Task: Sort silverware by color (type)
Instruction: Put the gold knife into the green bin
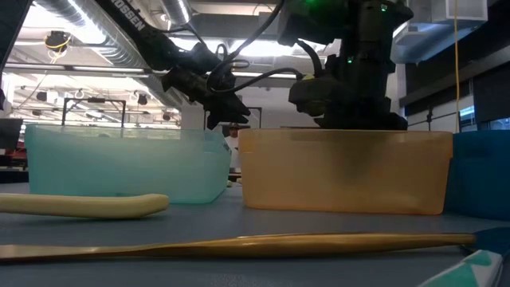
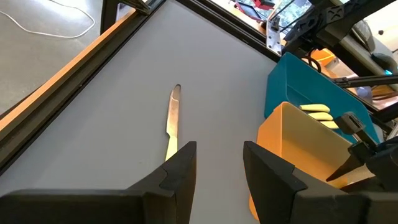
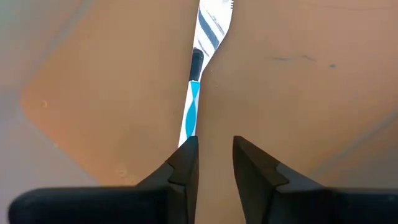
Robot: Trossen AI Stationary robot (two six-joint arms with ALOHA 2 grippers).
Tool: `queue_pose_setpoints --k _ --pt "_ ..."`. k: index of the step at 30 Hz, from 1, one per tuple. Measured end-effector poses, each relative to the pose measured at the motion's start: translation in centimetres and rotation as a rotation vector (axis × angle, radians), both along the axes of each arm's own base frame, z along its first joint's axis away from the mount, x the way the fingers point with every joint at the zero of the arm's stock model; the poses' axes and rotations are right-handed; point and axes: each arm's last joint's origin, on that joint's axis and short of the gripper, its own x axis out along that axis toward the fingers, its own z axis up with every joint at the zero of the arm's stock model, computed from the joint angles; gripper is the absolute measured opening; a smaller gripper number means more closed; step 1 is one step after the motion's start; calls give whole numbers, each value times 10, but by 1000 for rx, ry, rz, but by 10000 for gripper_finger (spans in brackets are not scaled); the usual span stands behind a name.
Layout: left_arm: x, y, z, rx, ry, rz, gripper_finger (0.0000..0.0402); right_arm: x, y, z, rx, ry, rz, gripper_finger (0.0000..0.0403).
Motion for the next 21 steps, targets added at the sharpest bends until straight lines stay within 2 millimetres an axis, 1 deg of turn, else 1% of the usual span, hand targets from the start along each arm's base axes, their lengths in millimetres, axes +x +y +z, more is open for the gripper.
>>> queue_pose_setpoints --k 10,13,21 --pt "0 0 0 0 1 1 126 0 0 0 -2 0 0 112" --pt "0 0 0 1 0 1 126 0 -1 0 -31 -7 -5 121" --pt "0 0 0 1 1 2 126 0 -2 0 -41 -10 -10 117"
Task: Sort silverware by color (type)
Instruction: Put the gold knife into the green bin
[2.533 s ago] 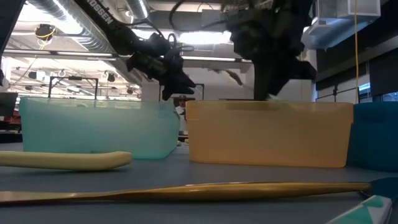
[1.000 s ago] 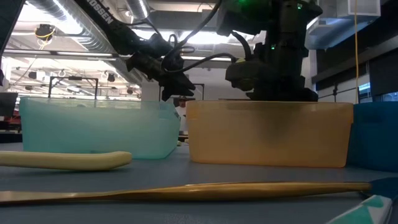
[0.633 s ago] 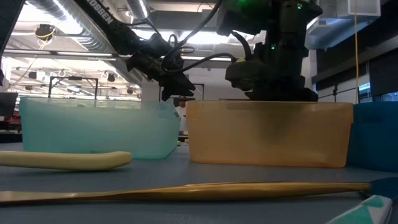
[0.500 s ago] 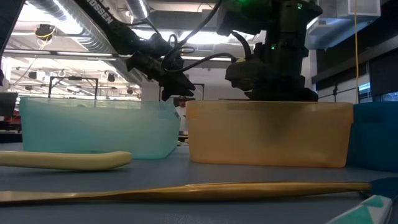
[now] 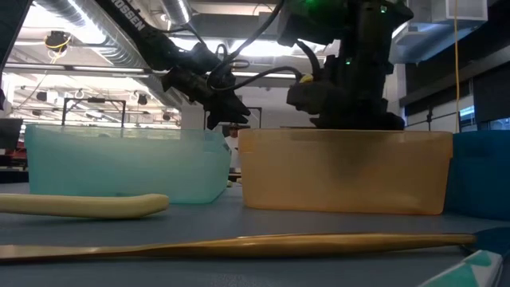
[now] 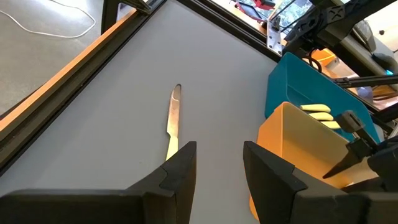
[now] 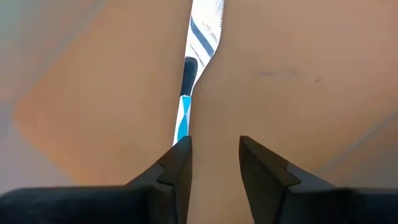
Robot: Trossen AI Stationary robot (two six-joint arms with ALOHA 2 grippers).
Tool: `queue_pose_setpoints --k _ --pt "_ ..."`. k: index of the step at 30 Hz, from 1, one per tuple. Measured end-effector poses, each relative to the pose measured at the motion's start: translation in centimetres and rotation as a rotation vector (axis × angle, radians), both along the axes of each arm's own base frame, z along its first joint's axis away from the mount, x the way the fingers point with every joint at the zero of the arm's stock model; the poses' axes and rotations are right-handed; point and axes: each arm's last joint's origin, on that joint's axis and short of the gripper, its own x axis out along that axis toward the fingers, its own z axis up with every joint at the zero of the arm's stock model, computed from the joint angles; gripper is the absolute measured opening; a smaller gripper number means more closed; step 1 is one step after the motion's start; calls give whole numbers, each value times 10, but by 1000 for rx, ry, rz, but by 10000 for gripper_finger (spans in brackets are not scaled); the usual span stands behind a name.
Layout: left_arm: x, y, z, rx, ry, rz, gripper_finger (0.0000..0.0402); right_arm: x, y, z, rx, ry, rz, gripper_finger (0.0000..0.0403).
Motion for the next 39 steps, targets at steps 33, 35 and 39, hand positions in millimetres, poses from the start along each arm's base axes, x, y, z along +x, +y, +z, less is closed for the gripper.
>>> queue_pose_setpoints --k 33,35,39 --pt "-39 -33 70 74 12 91 126 15 -12 76 -156 59 206 115" --pt "-48 -39 75 74 75 145 126 17 -19 79 -179 54 223 115" --pt "-67 -52 80 73 216 246 126 21 -36 81 -207 52 269 115"
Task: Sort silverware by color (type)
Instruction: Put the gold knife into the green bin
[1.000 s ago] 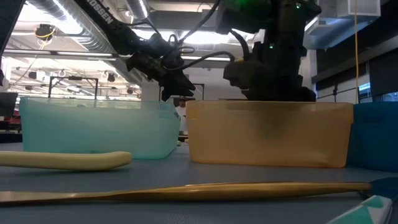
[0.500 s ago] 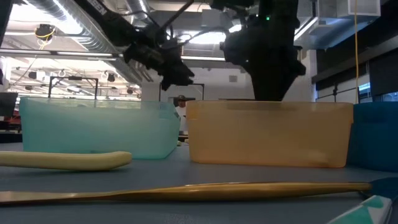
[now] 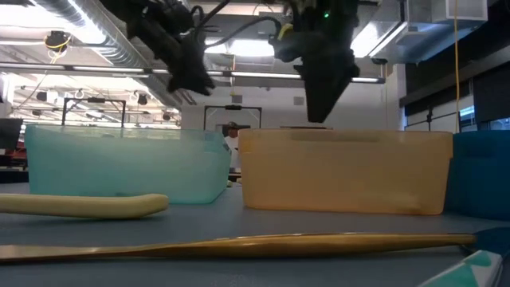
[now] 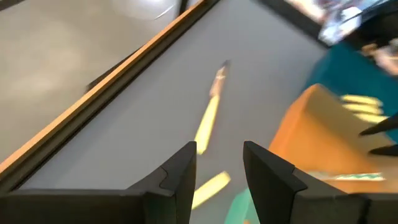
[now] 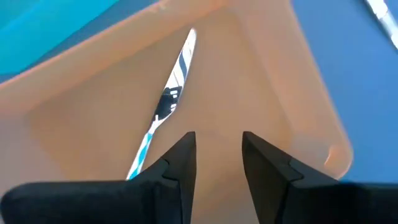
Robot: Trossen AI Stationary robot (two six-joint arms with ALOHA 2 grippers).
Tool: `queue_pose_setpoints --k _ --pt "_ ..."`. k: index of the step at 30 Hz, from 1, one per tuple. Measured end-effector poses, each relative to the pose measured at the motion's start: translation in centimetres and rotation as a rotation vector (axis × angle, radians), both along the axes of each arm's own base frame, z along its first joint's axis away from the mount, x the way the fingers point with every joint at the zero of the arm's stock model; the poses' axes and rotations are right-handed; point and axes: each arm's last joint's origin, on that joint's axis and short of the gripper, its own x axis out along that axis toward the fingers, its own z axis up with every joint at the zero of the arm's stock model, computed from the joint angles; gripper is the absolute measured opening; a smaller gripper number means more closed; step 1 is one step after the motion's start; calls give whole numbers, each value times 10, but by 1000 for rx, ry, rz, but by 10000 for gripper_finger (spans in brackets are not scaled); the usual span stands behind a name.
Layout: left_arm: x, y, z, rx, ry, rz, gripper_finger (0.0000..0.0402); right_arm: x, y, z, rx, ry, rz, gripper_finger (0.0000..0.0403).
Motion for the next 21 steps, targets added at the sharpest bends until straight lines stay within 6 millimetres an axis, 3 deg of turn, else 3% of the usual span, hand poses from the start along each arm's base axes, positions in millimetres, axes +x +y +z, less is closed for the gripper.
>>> queue_pose_setpoints --k 7,14,21 --pt "-23 -16 2 74 219 7 126 9 -27 1 -29 -40 108 115" --pt "-34 -22 -6 141 425 -140 126 17 -42 4 -53 -96 190 115" --pt "-45 -28 -12 230 632 -369 126 18 -41 4 -60 -96 216 115"
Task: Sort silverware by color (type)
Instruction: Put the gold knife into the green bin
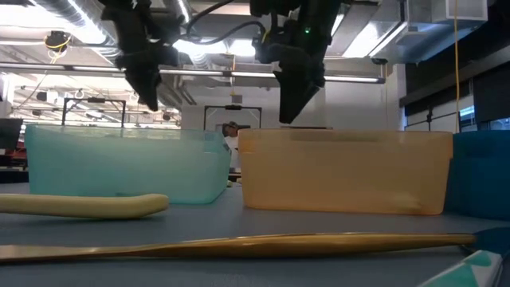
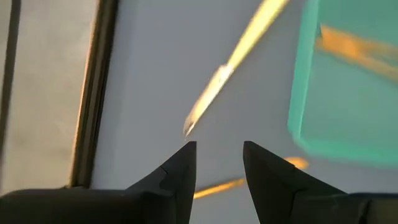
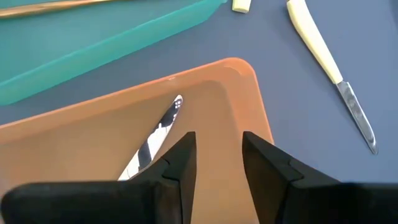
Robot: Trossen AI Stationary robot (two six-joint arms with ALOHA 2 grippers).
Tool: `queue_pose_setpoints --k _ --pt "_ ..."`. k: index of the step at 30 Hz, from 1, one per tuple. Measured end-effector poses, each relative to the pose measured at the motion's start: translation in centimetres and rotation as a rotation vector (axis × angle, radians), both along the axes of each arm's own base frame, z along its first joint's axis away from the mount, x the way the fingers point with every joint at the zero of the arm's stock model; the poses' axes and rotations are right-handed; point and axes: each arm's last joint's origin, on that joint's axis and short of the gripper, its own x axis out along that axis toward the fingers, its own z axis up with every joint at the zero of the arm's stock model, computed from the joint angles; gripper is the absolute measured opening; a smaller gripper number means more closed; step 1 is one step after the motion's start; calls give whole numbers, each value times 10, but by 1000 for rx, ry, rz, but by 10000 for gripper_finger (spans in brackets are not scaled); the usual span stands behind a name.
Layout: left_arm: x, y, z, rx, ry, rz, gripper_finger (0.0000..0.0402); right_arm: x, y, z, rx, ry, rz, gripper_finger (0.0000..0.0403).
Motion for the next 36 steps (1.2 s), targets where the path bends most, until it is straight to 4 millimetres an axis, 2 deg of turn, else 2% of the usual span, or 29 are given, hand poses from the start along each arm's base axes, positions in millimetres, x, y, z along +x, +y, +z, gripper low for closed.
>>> queue_pose_setpoints --k 5,9,22,36 --pt "-3 -2 -4 19 69 -154 126 0 0 0 0 0 1 115" --pt "-7 -4 -14 -6 116 -211 126 0 0 0 0 -1 1 115" --pt "-21 -15 -71 -46 268 -377 126 1 0 0 0 -6 3 115" --pt "-29 -19 -105 23 355 -519 126 5 0 2 -4 -47 23 115"
